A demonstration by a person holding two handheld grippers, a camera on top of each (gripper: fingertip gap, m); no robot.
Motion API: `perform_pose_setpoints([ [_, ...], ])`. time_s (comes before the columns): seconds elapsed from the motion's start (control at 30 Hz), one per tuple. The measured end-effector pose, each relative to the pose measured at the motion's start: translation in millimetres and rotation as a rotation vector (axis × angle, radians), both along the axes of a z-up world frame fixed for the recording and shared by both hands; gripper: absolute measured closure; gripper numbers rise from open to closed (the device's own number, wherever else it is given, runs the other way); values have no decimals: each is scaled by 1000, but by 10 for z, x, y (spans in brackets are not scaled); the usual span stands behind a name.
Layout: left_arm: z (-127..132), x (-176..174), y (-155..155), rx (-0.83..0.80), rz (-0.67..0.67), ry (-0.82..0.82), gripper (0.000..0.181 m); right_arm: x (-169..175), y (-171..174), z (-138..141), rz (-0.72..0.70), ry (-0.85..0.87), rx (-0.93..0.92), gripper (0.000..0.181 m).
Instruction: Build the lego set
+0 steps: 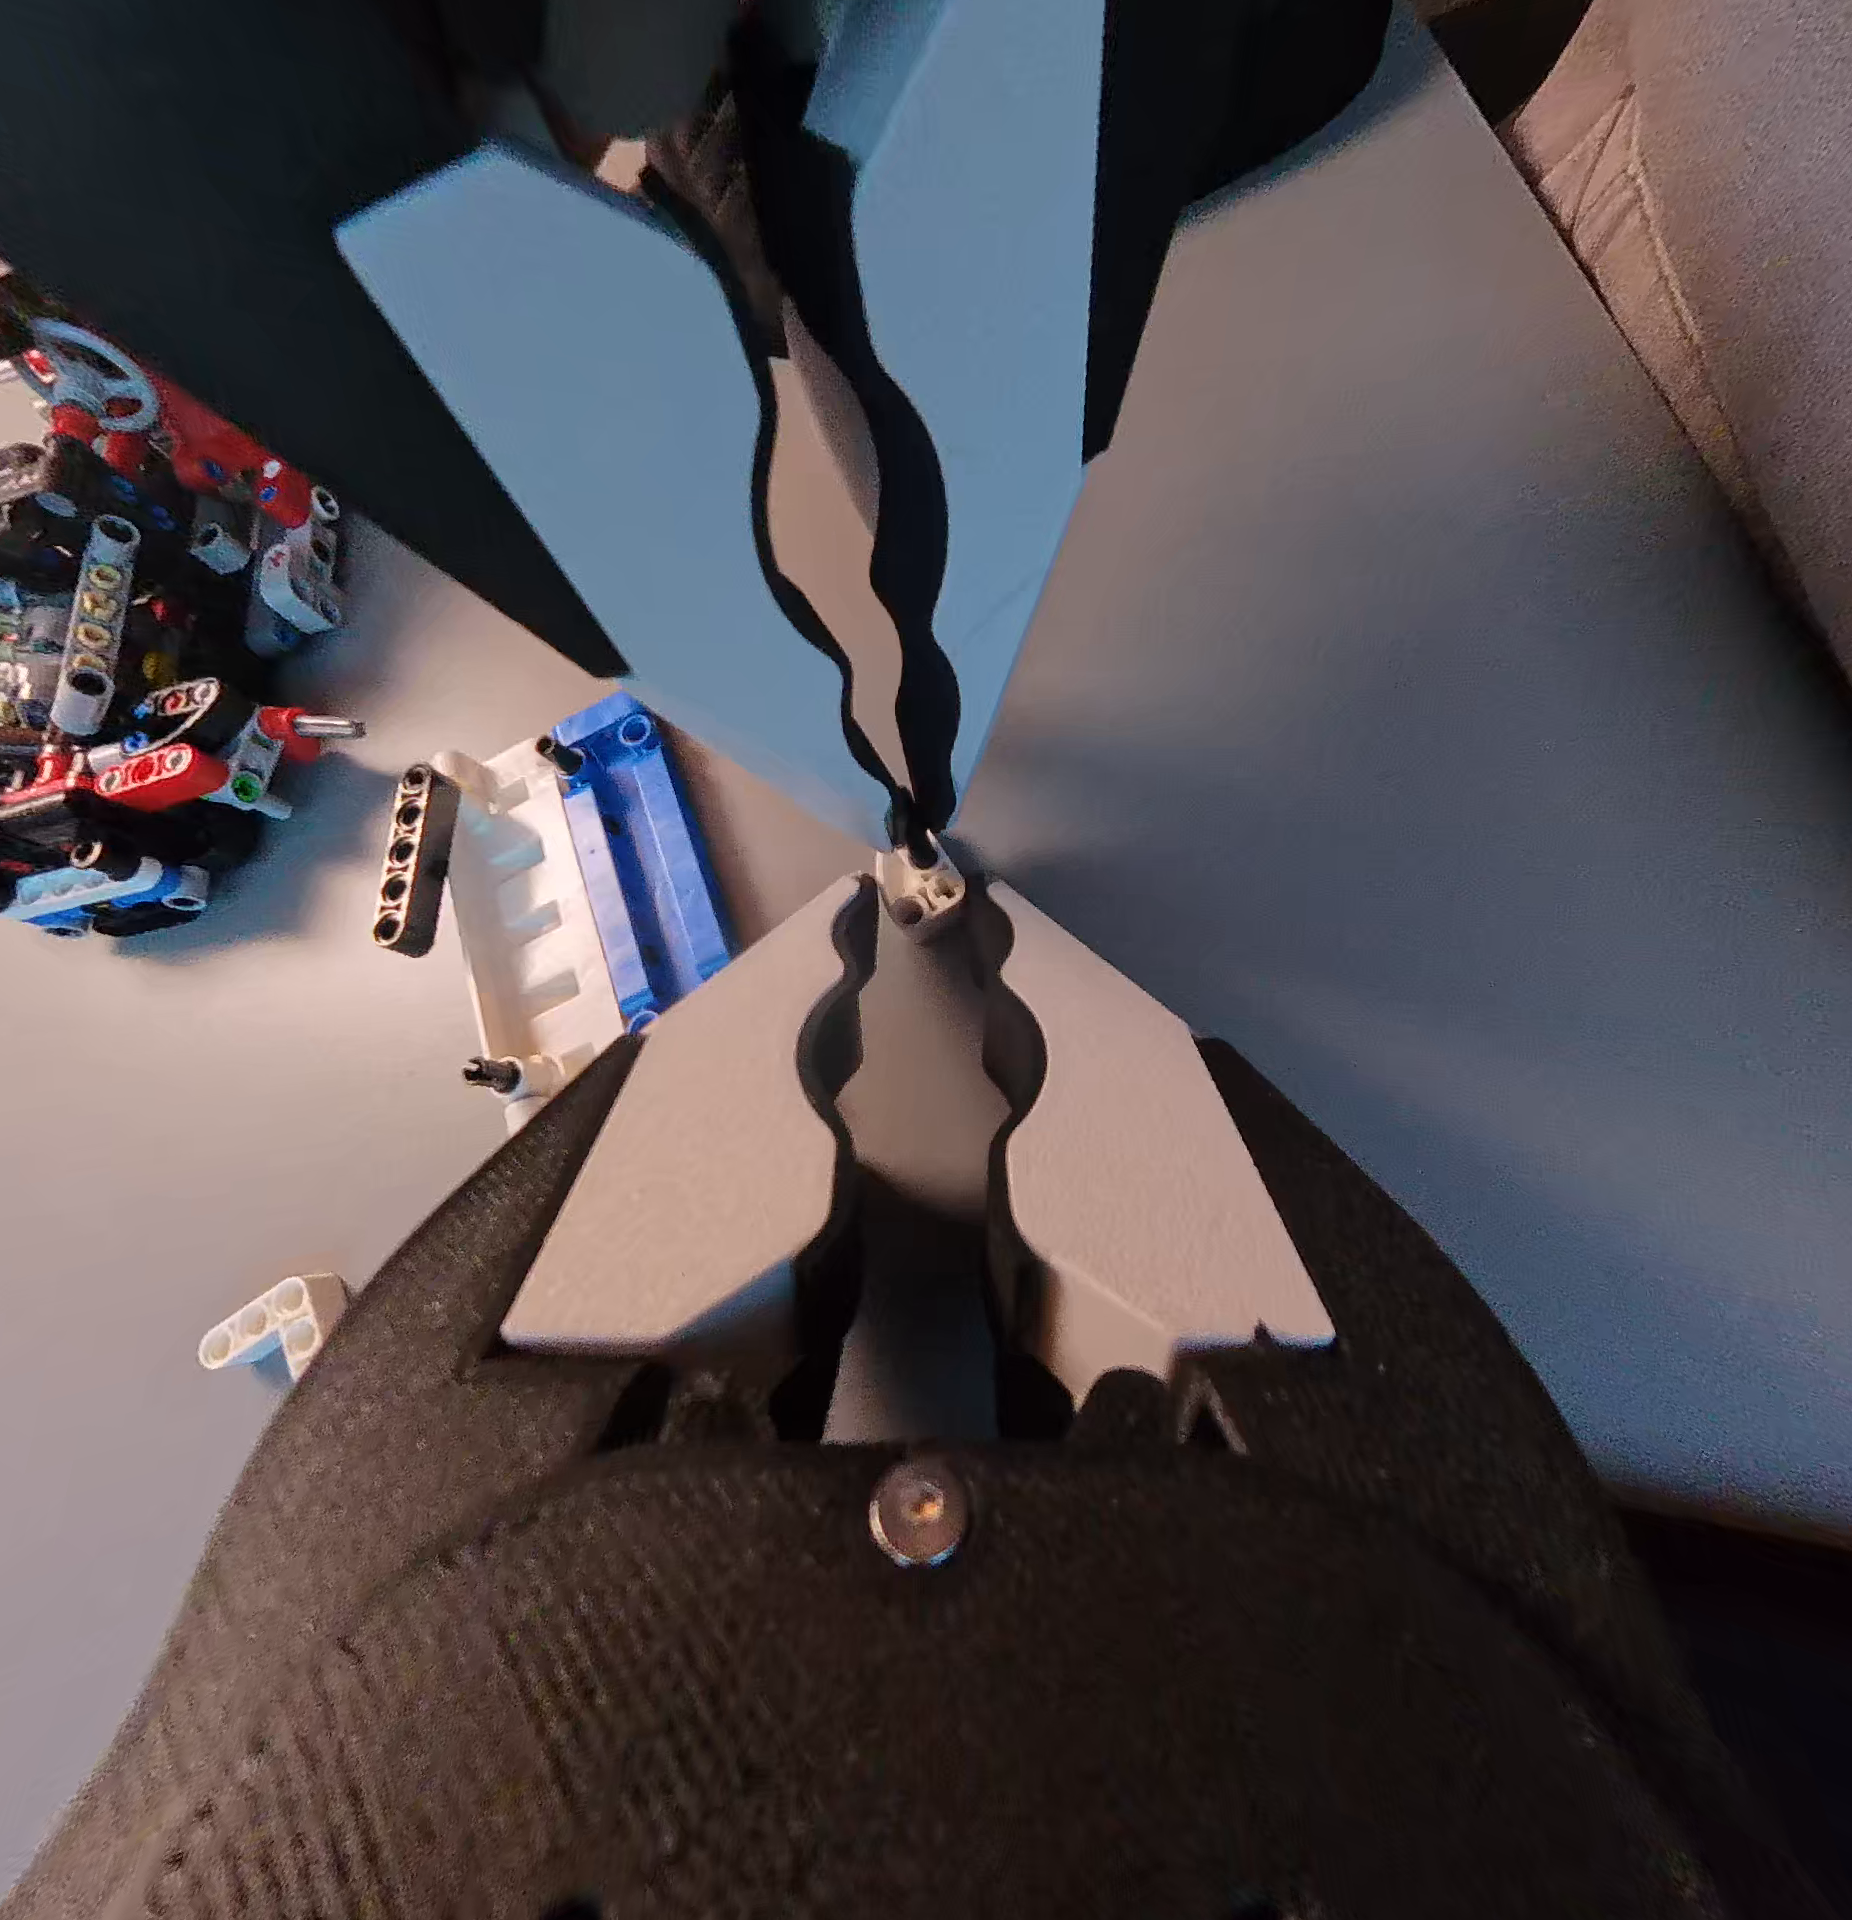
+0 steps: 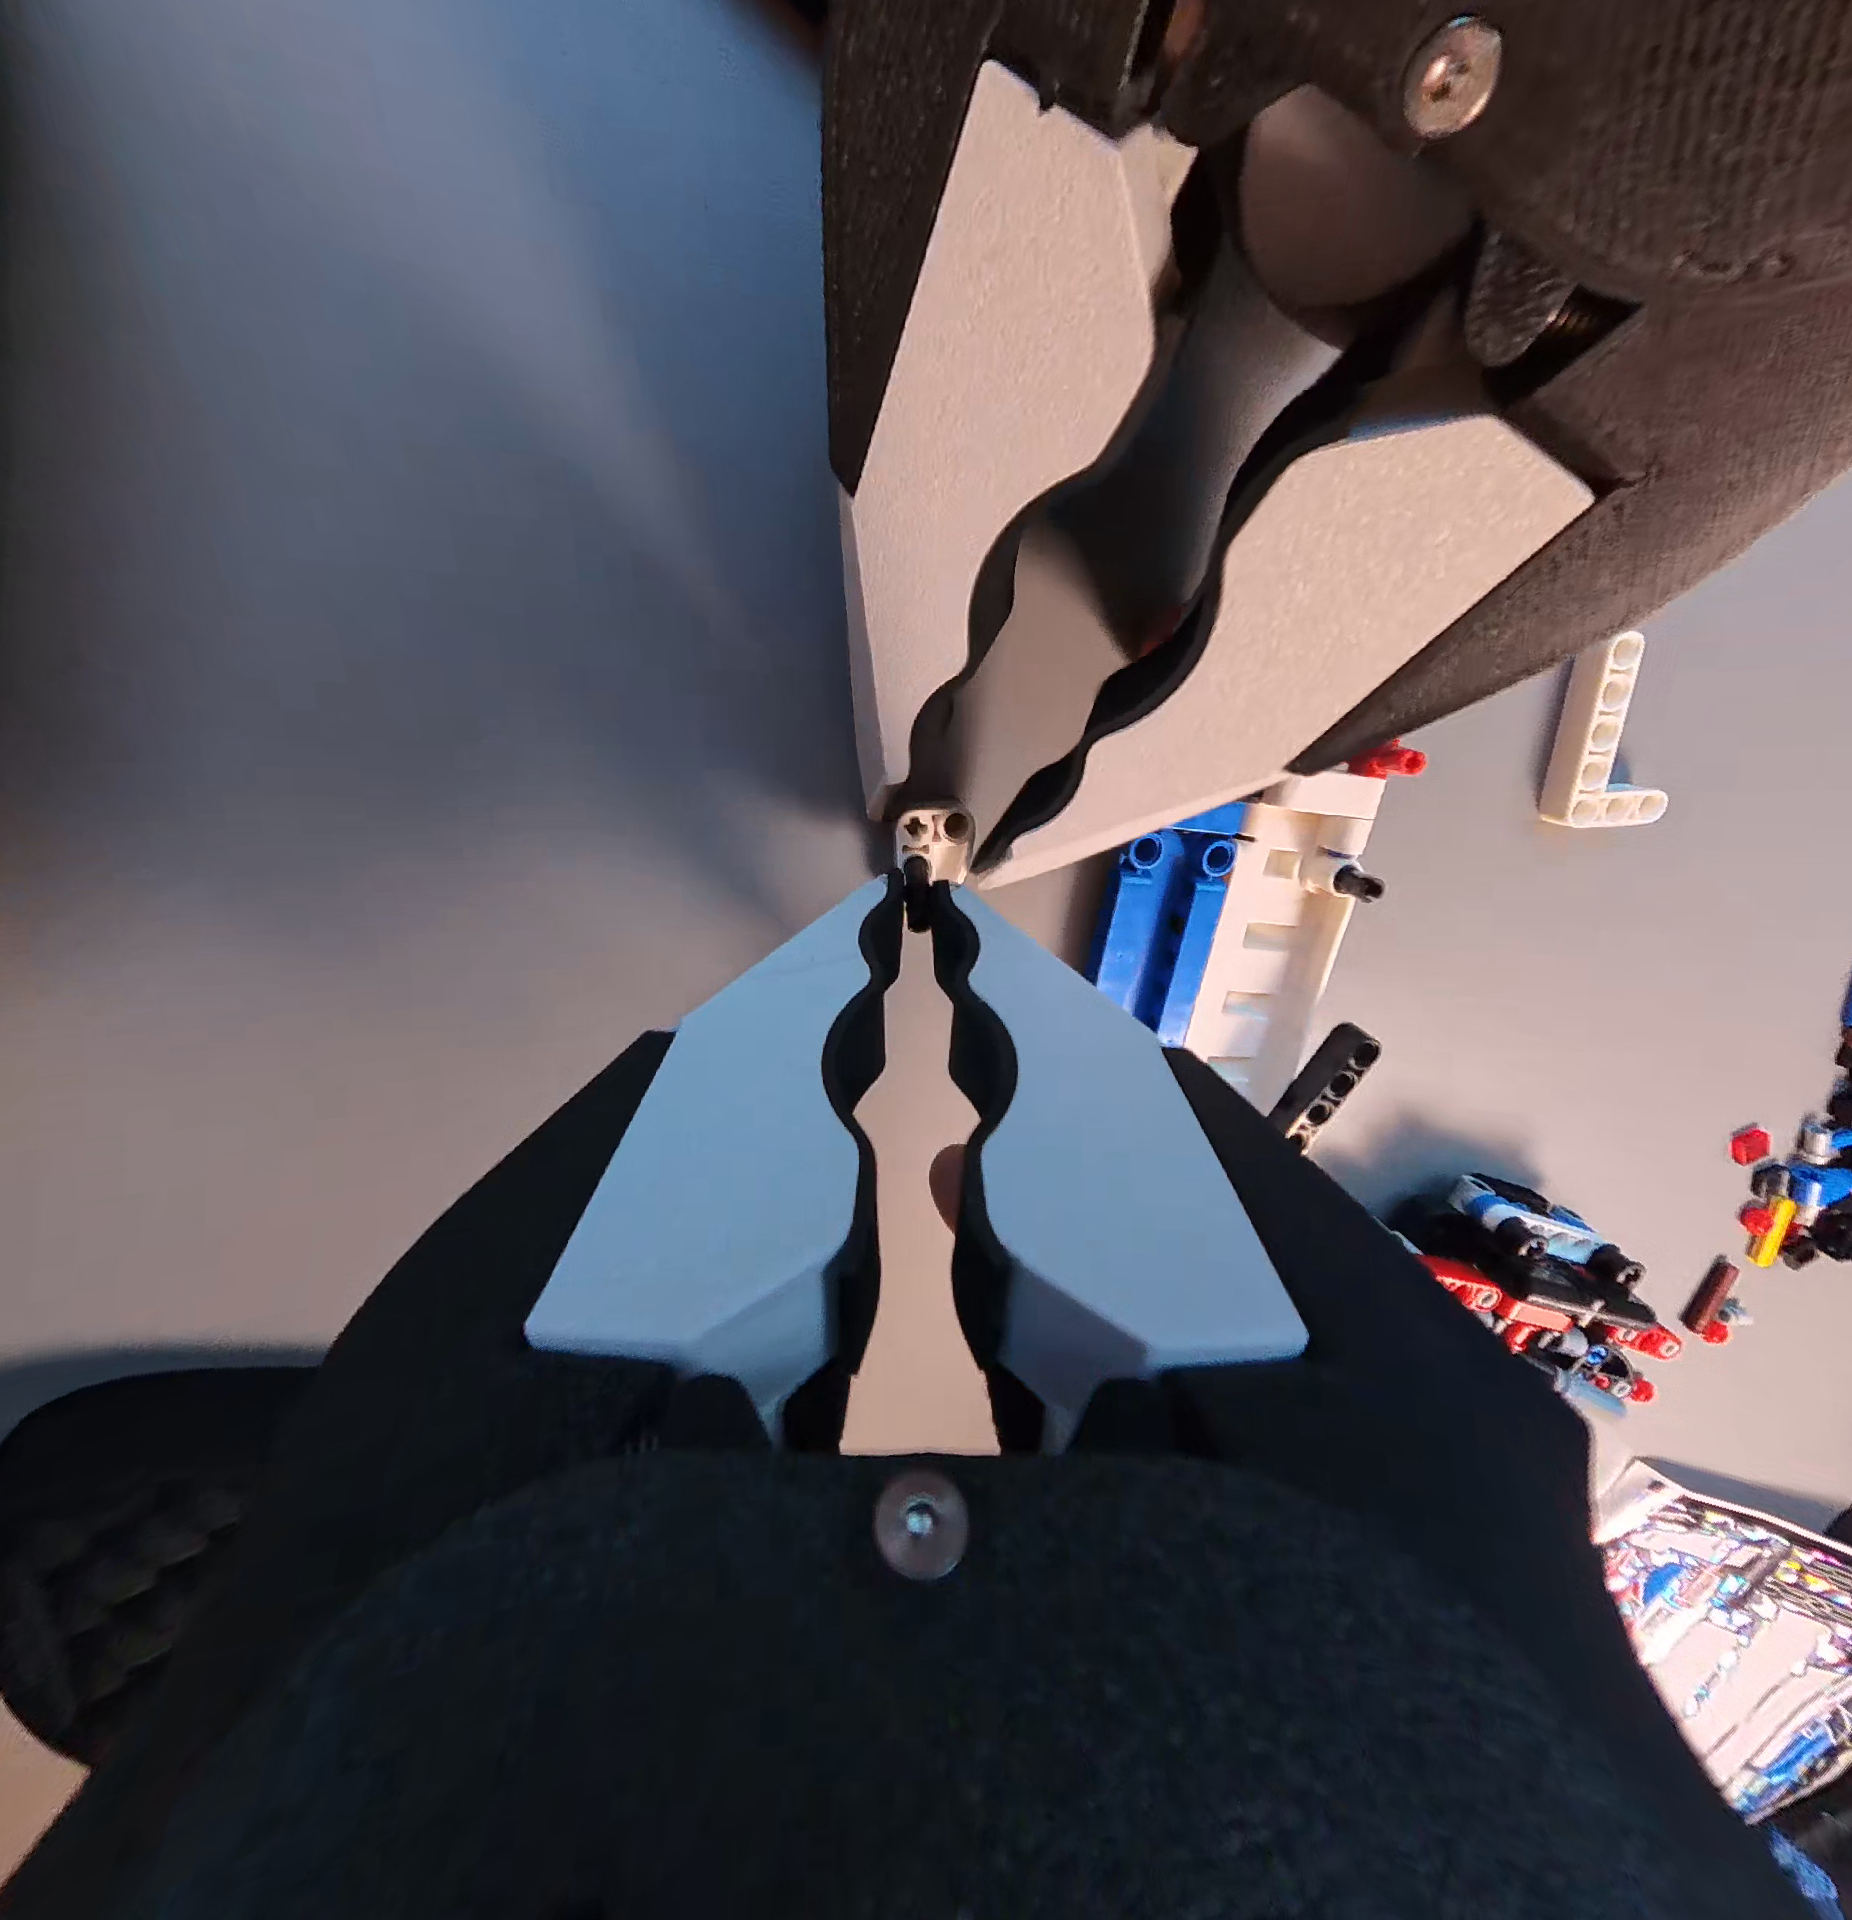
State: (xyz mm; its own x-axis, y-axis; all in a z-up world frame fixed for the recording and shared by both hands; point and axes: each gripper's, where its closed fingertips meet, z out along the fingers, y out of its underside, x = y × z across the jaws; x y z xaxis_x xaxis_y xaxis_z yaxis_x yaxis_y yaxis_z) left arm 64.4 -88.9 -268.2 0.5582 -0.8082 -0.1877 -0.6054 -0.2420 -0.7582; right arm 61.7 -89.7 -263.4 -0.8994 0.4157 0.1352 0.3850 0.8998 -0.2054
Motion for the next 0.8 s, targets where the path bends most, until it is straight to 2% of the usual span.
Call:
perform_pose_setpoints([
  [0.13,26,-95,14,61,2,15,160,-39,1,-3,16,-31,29,179],
  [0.33,19,-153,-59,81,-18,32,171,-98,-36,-6,104,-50,61,179],
  [0.67,18,-161,-74,74,-36,27,173,-112,-30,-24,394,-60,241,179],
  [0.8,18,-165,-79,57,-39,15,173,-117,-37,-24,519,-16,286,179],
])
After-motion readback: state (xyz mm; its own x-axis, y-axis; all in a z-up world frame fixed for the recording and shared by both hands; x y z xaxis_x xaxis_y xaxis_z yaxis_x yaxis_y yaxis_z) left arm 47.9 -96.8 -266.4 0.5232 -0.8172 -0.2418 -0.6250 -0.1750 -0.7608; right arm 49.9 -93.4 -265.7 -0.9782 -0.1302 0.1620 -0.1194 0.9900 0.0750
